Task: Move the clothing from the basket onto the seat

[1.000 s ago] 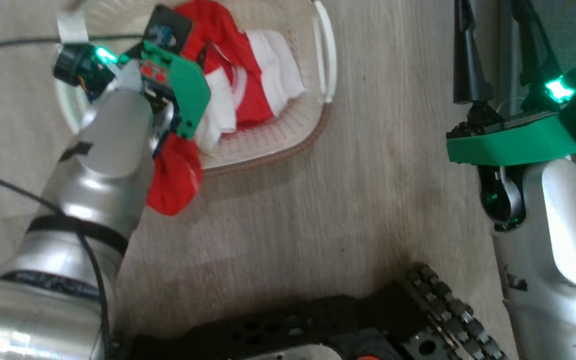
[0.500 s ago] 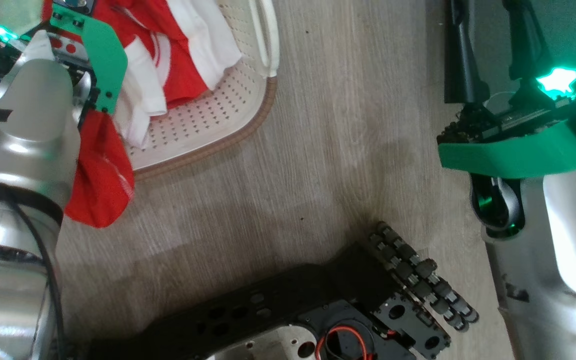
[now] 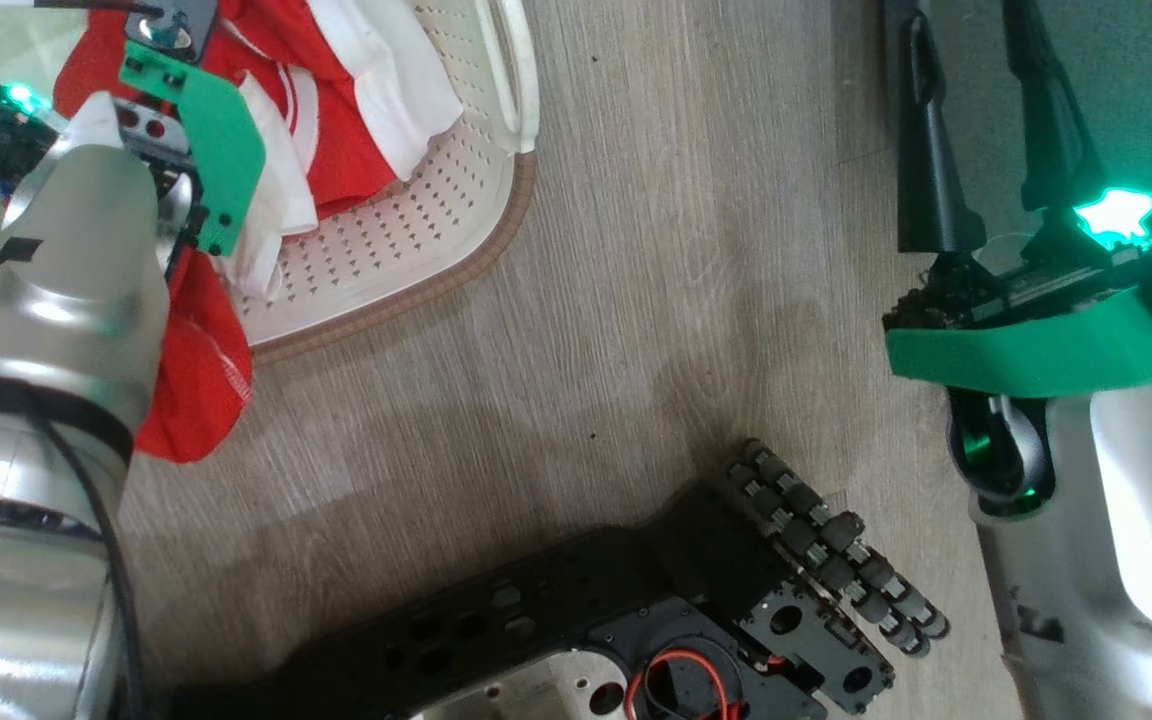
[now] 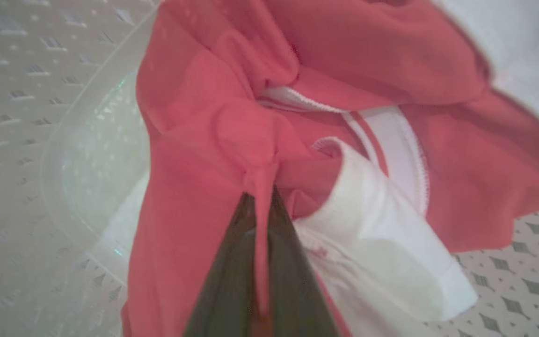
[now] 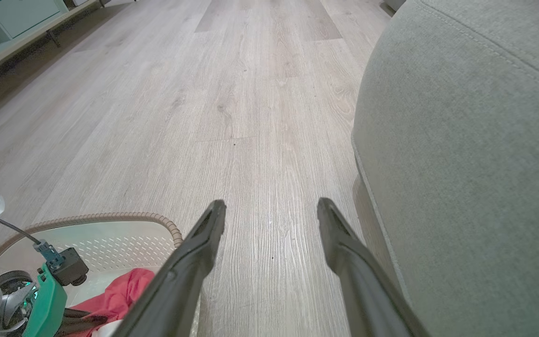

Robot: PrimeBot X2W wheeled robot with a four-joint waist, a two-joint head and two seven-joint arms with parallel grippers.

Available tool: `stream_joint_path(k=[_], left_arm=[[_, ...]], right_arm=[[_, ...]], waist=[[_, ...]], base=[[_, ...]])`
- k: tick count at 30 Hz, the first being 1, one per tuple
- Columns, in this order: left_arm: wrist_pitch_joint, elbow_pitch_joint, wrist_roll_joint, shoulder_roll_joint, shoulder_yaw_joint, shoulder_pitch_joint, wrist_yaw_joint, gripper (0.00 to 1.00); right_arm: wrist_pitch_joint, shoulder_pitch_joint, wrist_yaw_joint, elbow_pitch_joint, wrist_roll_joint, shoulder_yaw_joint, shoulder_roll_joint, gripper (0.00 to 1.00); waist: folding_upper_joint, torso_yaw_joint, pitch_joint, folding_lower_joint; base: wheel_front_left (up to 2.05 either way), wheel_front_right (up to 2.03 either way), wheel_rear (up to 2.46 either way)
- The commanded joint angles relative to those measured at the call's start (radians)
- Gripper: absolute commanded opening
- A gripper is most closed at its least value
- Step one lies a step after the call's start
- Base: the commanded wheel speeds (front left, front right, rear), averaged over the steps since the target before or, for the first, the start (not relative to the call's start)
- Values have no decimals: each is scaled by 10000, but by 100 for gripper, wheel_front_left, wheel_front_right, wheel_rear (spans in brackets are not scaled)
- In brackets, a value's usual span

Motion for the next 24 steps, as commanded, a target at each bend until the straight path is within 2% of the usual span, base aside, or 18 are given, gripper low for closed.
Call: stream_joint_path(k=[1,7,10,14,19,20,24], left_arm=[[-51,-53,-65,120,89,336,-80,0],[-1146,-326,-649,-187,399,119,-441,0],[-2102,-605,-1079,-547,587,301,-641,0],[-3168,-949,-1656,-868,692,882,-850,0],[-3662,-1771,-2480,-1013,747,1939,-941,0],[-3717,-2292,-2830,-1029,783,2451,-950,0],[-3740,-3892,-3350,-985,1068,3575,-955,0]], right_arm=[[-63,557,-4,-311,59,63,34,100],[-63,239,-4,-212,-35,54,34,100],[-63,226,-4,-61,-282,-179,34,100],[-63,477,-4,229,-673,-458,34,100],[-63,943,-4,688,-1077,-685,34,100],[-63,1158,-4,883,-1190,-760,34,100],[-63,1647,-4,1254,-1268,-931,-28,100]], waist=[[0,29,-9,1],[0,257,-136,1],[0,742,-700,1],[0,1437,-1829,1],[0,2156,-3518,1],[0,2407,-4221,1],[0,2866,-5547,1]], base=[[0,0,0],[0,0,0],[0,0,0],[0,0,0],[0,0,0],[0,0,0],[0,0,0]])
